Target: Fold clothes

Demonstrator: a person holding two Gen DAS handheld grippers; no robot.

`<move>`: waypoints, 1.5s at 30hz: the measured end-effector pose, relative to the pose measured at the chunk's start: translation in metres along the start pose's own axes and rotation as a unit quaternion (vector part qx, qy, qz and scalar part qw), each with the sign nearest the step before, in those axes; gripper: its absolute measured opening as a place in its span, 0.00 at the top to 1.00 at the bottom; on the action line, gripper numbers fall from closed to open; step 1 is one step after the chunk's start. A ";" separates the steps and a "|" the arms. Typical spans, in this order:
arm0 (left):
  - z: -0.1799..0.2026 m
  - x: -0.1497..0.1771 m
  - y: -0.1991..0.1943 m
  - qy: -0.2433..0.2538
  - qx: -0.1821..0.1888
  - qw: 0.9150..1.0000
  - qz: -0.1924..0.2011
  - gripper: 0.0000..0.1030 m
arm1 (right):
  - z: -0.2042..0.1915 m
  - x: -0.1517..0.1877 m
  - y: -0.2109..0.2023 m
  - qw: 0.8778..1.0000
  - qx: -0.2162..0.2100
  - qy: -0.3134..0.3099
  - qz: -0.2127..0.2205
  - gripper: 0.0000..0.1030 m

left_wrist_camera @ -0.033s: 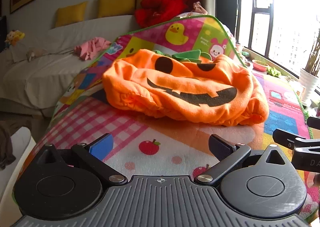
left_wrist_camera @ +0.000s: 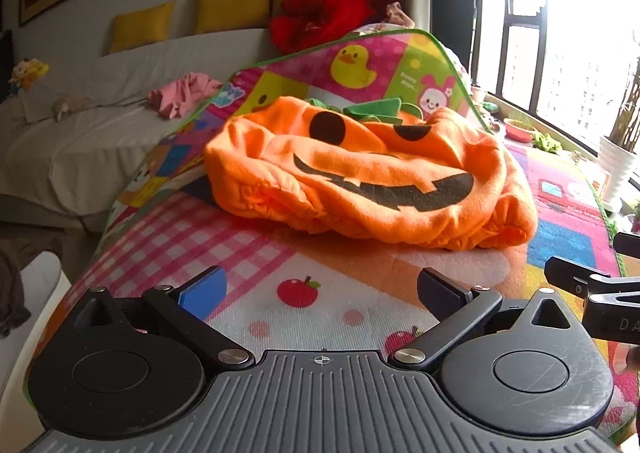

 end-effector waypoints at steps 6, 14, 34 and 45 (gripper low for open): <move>-0.005 0.006 0.005 -0.001 -0.001 1.000 -0.009 0.00 | -0.001 0.001 0.001 1.000 0.002 -0.002 -0.005 0.00; -0.005 0.019 0.003 -0.004 0.003 1.000 -0.007 0.00 | -0.002 0.002 0.001 1.000 0.006 -0.004 -0.011 0.00; -0.003 0.009 0.003 0.001 0.003 1.000 -0.016 0.00 | 0.001 0.002 0.002 1.000 0.014 0.000 -0.012 0.00; -0.002 0.008 0.005 0.002 0.004 1.000 -0.024 0.00 | 0.002 0.001 0.002 1.000 0.015 0.001 -0.012 0.00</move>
Point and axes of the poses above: each gripper's, at about its wrist camera, not at the fingertips, and y roughly the way its jaws point, z to its right, x to its underside, the point moved 4 cm from there along y, roughly the way its jaws point, and after that the axes turned 9 degrees about z, right-handed, at the moved point
